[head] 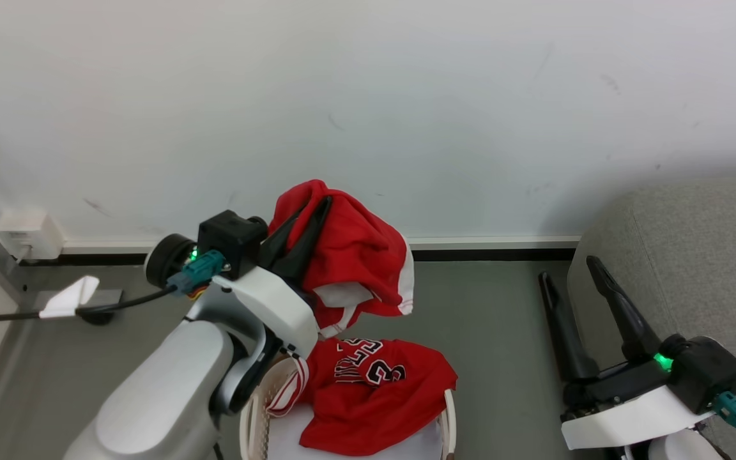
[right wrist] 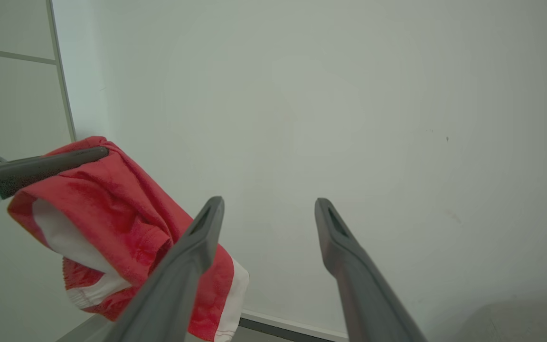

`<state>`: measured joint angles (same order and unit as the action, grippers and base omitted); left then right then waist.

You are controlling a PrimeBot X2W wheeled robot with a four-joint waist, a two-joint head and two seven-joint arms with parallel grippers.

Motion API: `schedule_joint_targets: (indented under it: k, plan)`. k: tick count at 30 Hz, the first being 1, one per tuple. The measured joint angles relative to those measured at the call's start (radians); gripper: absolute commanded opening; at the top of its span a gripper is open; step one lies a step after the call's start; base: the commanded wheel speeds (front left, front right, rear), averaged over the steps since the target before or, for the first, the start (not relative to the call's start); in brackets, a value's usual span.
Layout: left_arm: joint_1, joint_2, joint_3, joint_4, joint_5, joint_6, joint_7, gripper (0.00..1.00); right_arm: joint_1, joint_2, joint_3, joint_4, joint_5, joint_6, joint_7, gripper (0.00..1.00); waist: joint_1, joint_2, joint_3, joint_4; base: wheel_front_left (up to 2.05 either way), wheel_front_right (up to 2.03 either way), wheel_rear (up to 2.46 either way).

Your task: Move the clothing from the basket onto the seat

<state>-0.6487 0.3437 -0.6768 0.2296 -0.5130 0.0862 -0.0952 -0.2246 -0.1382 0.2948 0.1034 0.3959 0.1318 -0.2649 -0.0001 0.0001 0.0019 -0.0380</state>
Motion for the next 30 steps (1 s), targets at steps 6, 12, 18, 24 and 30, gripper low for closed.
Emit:
schedule_joint_targets:
  k: [6, 12, 18, 24, 30]
  plan:
    - [0.006, 0.009, -0.009, -0.046, 0.000, 0.013, 0.021, 0.00, -0.027, -0.004, 0.069, 0.032, 0.001, 0.000, 0.000, 1.00, 0.0000, 0.0000, 0.005, 0.002, 0.00, 0.00, 0.00]
    - [0.007, -0.003, -0.042, -0.066, 0.002, 0.002, 0.041, 0.00, -0.089, -0.017, 0.181, 0.128, -0.034, 0.000, 0.000, 1.00, 0.0000, 0.0000, 0.009, 0.025, 0.00, 0.00, 0.00]
    - [0.003, -0.037, -0.076, -0.073, 0.003, -0.012, 0.050, 0.00, -0.181, -0.004, 0.268, 0.266, -0.042, 0.000, 0.000, 1.00, 0.0002, 0.0000, 0.012, 0.062, 0.00, 0.00, 0.00]
    - [-0.004, -0.083, -0.119, -0.073, 0.003, -0.034, 0.053, 0.00, -0.255, 0.011, 0.309, 0.412, -0.060, 0.000, 0.000, 1.00, 0.0002, 0.0000, 0.012, 0.113, 0.00, 0.00, 0.00]
    - [-0.004, -0.120, -0.170, -0.074, 0.003, -0.057, 0.059, 0.00, -0.301, 0.024, 0.329, 0.492, -0.079, 0.000, 0.000, 1.00, 0.0002, 0.0000, 0.009, 0.167, 0.00, 0.00, 0.00]
